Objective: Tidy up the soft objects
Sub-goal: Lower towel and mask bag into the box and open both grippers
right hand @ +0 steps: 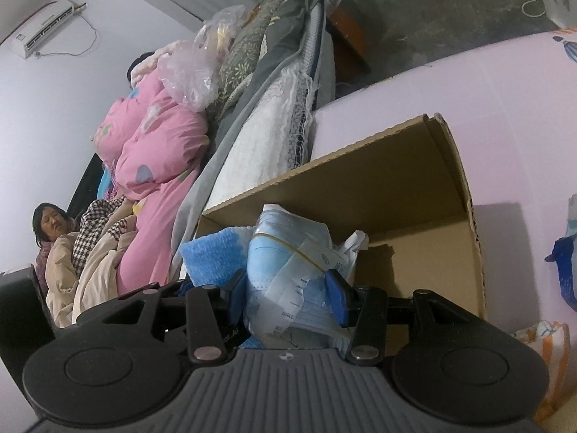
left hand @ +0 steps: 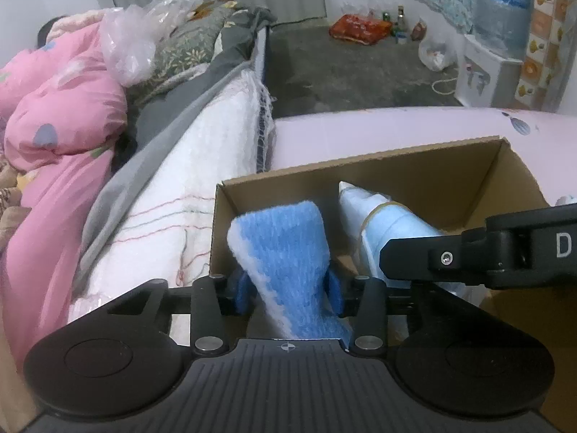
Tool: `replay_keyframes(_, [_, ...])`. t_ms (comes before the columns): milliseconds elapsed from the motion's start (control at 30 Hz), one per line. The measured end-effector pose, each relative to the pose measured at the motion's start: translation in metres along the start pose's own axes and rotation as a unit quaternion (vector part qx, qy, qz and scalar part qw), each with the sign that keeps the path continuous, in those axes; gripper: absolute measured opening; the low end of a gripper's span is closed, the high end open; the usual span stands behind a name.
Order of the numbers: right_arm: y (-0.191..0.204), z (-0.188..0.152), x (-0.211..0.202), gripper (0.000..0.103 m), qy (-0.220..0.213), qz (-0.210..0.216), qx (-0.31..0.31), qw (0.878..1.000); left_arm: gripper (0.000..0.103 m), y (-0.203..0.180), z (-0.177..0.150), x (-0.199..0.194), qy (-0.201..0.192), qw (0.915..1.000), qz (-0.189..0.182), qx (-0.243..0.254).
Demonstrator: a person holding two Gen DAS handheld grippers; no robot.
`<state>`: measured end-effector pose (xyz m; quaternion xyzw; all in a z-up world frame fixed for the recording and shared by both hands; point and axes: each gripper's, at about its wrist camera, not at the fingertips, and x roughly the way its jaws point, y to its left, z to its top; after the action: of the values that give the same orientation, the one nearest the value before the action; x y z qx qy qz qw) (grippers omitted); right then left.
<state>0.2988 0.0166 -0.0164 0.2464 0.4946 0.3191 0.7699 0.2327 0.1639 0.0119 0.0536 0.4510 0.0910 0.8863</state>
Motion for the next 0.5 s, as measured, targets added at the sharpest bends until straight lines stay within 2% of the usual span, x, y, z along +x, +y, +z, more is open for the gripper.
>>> replay_keyframes(200, [-0.001,0.000,0.002,0.088,0.004,0.002,0.008,1.000,0.047,0.002,0.000,-0.004,-0.006,1.0000,-0.003,0.000])
replay_keyframes(267, [-0.002,-0.001,0.004,0.088,0.007,0.001,0.011,1.000,0.048,0.002,0.000,-0.006,-0.009,0.9999,0.004,0.006])
replay_keyframes(333, [-0.002,-0.001,0.005,0.088,0.010,0.000,0.014,1.000,0.054,0.001,-0.001,-0.008,-0.012,0.9998,0.011,0.009])
replay_keyframes(500, [-0.002,0.001,0.006,0.088,0.012,0.001,0.028,1.000,0.055,0.001,-0.001,-0.015,-0.025,0.9995,0.017,0.012])
